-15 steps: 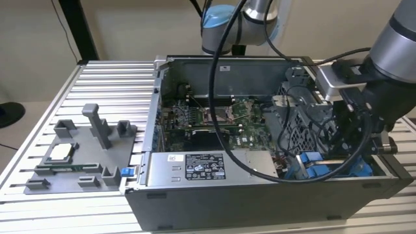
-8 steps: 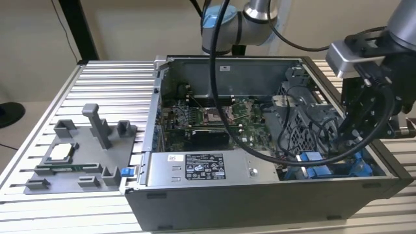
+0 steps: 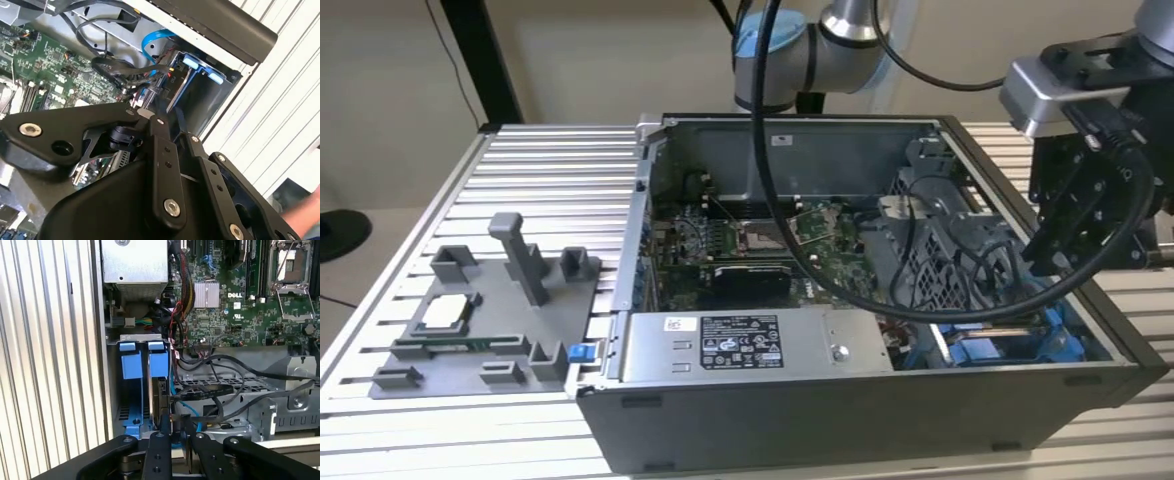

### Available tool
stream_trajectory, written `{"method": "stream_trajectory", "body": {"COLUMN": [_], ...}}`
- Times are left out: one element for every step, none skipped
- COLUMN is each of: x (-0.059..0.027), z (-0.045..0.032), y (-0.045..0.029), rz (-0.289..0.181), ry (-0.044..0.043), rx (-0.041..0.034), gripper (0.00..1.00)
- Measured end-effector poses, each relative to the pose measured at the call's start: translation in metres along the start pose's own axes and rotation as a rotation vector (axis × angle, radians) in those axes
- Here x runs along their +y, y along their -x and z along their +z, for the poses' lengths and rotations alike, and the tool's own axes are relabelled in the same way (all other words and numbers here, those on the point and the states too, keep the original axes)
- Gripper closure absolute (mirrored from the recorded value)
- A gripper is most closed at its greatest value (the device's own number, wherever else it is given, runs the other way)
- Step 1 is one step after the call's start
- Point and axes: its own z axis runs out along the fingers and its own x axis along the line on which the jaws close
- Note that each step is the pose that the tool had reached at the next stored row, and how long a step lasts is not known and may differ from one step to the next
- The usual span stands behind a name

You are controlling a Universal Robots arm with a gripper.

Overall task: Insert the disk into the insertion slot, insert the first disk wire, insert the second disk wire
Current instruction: 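Insert the second disk wire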

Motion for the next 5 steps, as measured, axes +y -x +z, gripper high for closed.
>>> {"method": "stream_trajectory", "body": {"x": [0.0,0.0,0.0,0.0,0.0], "z": [-0.0001,-0.0001,-0.0001,-0.0001,-0.0001], "y": [0.0,0.0,0.0,0.0,0.0], "rz": [0.0,0.0,0.0,0.0,0.0], "ry": [0.0,0.0,0.0,-0.0001,0.0], "rx": [0.0001,0.0002,0.0001,0.0002,0.0002], "gripper": [0.0,0.0,0.0,0.0,0.0]}}
